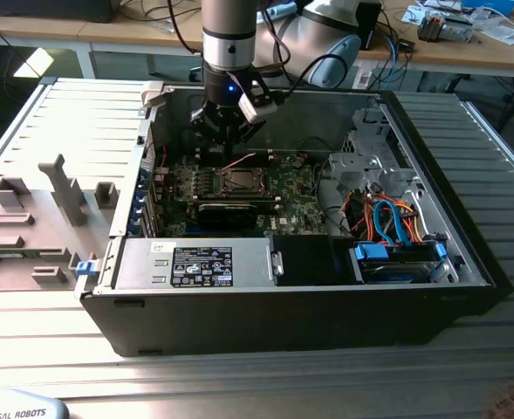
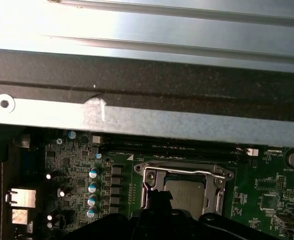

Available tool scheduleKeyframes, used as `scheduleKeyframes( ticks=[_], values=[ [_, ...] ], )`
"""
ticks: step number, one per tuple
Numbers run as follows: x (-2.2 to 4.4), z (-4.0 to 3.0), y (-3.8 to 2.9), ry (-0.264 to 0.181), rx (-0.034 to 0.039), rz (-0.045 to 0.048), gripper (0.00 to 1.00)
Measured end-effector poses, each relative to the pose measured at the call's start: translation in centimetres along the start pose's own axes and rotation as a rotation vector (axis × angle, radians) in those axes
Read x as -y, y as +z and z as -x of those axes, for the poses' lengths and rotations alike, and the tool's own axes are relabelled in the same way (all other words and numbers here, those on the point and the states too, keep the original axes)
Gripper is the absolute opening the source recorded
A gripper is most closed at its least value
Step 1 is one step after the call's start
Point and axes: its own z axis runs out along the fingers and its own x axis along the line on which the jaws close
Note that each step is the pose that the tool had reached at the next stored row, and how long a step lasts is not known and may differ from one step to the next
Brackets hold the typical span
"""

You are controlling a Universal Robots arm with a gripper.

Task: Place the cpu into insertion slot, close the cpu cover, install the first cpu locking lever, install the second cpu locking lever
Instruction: 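Install the first cpu locking lever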

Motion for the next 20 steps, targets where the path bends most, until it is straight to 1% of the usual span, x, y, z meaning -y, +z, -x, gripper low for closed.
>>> scheduleKeyframes(
  ticks=[1,13,20],
  values=[
    [-0.01,0.00,0.10,0.000,-0.0001,-0.0003,0.11],
    [-0.02,0.02,0.31,0.000,-0.0001,-0.0005,0.11],
    [-0.04,0.02,0.54,0.000,-0.0001,-0.0005,0.11]
  ],
)
